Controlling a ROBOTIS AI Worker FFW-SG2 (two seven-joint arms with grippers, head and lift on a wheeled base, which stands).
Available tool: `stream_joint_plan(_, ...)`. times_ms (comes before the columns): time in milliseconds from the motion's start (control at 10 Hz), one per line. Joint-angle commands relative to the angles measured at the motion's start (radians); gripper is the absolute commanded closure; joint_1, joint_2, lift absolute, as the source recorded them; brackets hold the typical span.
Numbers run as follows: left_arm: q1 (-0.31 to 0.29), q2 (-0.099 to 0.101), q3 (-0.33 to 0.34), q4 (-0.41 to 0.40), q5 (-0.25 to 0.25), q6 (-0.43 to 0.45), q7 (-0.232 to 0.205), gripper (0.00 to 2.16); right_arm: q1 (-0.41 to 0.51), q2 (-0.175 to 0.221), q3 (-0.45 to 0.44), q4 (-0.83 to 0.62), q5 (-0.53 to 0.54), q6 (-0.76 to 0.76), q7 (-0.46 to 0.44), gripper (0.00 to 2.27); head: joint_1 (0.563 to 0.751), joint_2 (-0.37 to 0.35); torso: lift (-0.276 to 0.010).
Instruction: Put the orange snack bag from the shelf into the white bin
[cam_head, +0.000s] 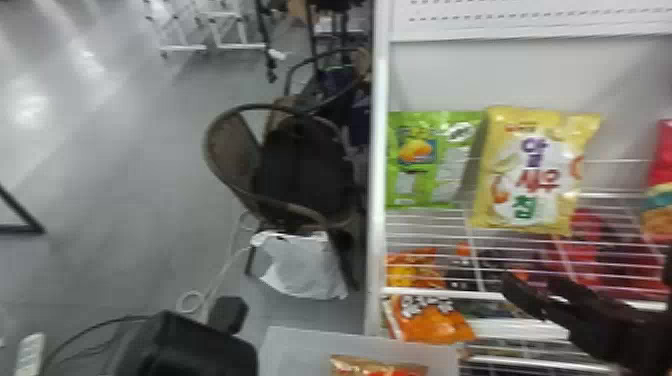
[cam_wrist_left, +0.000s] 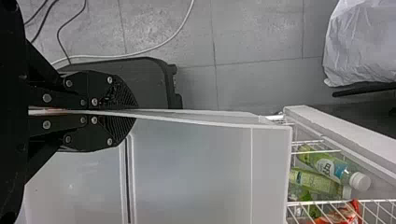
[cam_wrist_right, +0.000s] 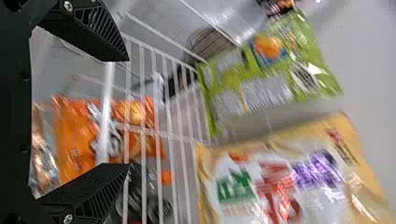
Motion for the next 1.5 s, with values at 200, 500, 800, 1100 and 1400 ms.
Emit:
stream_joint_plan(200,0.004,-0.003,-0.004,0.0,0.001,0.001,0.002,2.14,-0.001,0.002,-0.124,0.194,-0.008,-0.408,-0.051,0.08,0.695,-0.098,0.001)
stream_joint_plan(500,0.019,-0.003,-0.002,-0.02,0.001,0.001,0.0,2.14,0.038,0.003,-0.152,0.34,0.012,-0.77,-0.046,0.08,0.695,-0.228,0.001)
stream_joint_plan(800,0.033,-0.003,0.002,-0.047,0.001,0.001,-0.005,2.14,0.09,0.014,-0.185,0.426,0.026,-0.973,0.01,0.08,0.695,-0.32,0.001)
stream_joint_plan(1100,0.042,-0.003,0.004,-0.057,-0.001,0.001,-0.005,2.14,0.101,0.014,-0.188,0.498,0.027,-1.105,0.029,0.08,0.695,-0.35,0.001)
stream_joint_plan(1400,0.046,-0.003,0.007,-0.057,-0.004,0.001,-0.005,2.14,0.105,0.015,-0.171,0.498,0.034,-1.111,0.029,0.08,0.695,-0.35,0.001)
